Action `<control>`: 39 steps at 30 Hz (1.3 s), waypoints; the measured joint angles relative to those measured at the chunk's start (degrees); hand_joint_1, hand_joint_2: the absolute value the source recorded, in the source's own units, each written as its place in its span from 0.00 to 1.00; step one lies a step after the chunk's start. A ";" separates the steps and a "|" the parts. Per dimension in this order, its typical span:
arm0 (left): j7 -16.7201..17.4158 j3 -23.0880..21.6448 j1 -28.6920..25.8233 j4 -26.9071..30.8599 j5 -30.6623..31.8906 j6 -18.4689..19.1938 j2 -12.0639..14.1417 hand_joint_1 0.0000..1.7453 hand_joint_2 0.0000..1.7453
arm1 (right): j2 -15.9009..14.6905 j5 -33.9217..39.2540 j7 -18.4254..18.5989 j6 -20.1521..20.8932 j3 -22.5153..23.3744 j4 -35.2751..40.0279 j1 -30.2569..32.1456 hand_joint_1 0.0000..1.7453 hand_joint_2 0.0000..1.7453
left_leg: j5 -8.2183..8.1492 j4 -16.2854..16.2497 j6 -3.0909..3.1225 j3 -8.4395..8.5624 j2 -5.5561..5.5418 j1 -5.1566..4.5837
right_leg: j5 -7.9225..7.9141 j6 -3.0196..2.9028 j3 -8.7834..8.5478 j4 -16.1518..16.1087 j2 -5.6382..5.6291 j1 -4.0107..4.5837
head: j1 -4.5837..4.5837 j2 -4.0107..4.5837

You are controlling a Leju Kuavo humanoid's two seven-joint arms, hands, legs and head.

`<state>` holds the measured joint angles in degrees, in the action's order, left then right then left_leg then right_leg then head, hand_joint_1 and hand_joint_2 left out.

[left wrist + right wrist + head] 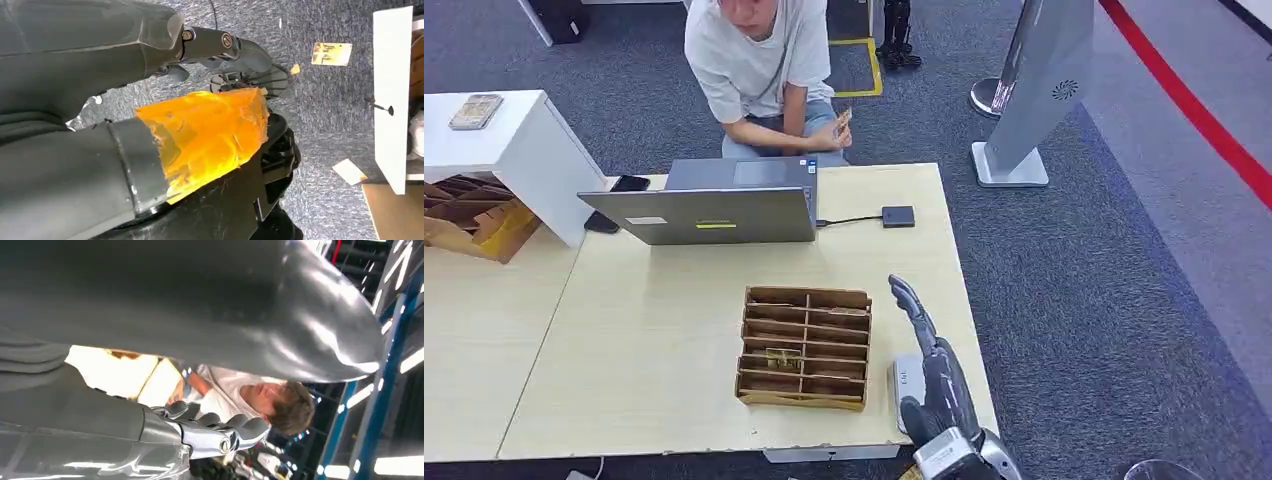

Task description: Pass the card to the sensor for recognition and then transmit it.

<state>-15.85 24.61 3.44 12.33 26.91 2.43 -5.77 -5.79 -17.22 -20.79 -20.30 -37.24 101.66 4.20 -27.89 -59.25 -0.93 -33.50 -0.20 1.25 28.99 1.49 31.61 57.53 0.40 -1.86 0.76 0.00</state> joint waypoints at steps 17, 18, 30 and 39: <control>-0.37 0.87 -0.06 0.00 -0.07 -0.50 0.13 0.00 0.00 | -1.46 4.28 -0.42 1.66 -0.04 -1.07 1.12 0.00 0.00 | 0.00 0.00 0.00 0.00 0.00 0.00 | 0.00 0.00 0.00 0.00 0.00 0.00 | 0.00 0.00; -0.35 0.87 -0.06 0.00 -0.07 -0.57 0.13 0.00 0.00 | -1.49 4.59 -0.42 1.68 -0.04 -1.11 1.12 0.00 0.00 | 0.00 0.00 0.00 0.00 0.00 0.00 | 0.00 0.00 0.00 0.00 0.00 0.00 | 0.00 0.00; -0.46 0.87 -0.09 0.00 0.02 -0.72 0.22 0.00 0.00 | -1.57 5.22 -0.48 2.49 -0.20 -1.29 1.09 0.00 0.00 | 0.00 0.00 0.00 0.00 0.00 0.00 | 0.00 0.00 -0.01 0.00 0.00 0.00 | 0.00 0.00; -0.85 0.87 -0.19 0.00 0.11 -0.37 0.55 0.00 0.00 | -1.66 5.24 -0.39 2.42 -0.70 -1.29 1.02 0.00 0.00 | 0.00 0.01 0.00 0.00 0.00 0.00 | 0.00 0.00 0.00 0.00 0.00 0.00 | 0.00 0.00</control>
<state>-16.70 25.49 3.25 12.33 27.02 2.05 -5.22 -7.45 -11.98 -21.18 -17.88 -37.94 100.37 5.22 -27.89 -59.24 -0.93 -33.51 -0.20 1.25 29.00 1.48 31.61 57.53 0.40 -1.86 0.76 0.00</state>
